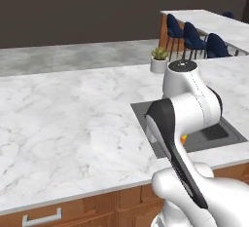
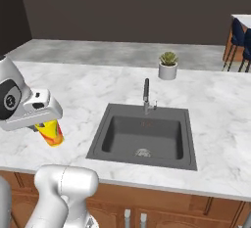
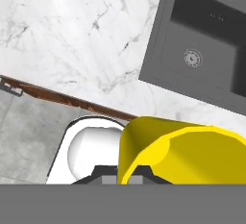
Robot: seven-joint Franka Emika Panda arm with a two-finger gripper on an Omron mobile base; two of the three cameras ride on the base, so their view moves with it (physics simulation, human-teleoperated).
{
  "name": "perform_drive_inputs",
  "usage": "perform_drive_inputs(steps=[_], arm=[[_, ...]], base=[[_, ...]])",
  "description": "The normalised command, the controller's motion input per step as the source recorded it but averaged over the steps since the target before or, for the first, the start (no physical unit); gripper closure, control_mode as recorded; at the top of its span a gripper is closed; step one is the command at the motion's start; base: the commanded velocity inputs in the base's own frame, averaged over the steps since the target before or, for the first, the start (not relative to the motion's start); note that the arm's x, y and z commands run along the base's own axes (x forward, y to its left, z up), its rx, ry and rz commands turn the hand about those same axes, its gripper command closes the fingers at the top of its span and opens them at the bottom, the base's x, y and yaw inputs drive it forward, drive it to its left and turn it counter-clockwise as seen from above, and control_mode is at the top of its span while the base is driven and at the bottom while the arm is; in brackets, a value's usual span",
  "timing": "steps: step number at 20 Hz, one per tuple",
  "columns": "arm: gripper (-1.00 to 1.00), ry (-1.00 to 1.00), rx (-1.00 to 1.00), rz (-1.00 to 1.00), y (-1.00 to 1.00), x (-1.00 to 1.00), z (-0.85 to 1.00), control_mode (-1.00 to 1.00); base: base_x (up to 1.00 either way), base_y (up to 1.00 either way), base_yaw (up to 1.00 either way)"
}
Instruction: Pick the cup and bowl from the counter and place them on the counter next to the sink.
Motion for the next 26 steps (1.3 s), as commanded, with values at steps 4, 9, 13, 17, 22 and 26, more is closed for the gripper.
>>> perform_drive_inputs(steps=[4,9,13,17,22,26], arm=[[1.00,0.00,0.00,0.00,0.00,0.00,0.00,1.00],[1.00,0.00,0.01,0.00,0.02,0.00,-0.04,-1.00],[1.00,-0.04,0.13,0.16,0.02,0.13,-0.23,-1.00],[1.00,-0.09,0.14,0.20,0.00,0.20,-0.24,-1.00],[1.00,-0.04,0.06,0.15,0.00,0.21,-0.07,-1.00],[1.00,0.02,0.00,0.02,0.11,0.50,0.00,-1.00]], base=[[0.00,0.00,0.00],[0.00,0.00,0.00],[0.00,0.00,0.00],[0.00,0.00,0.00],[0.00,0.00,0.00],[0.00,0.00,0.00]])
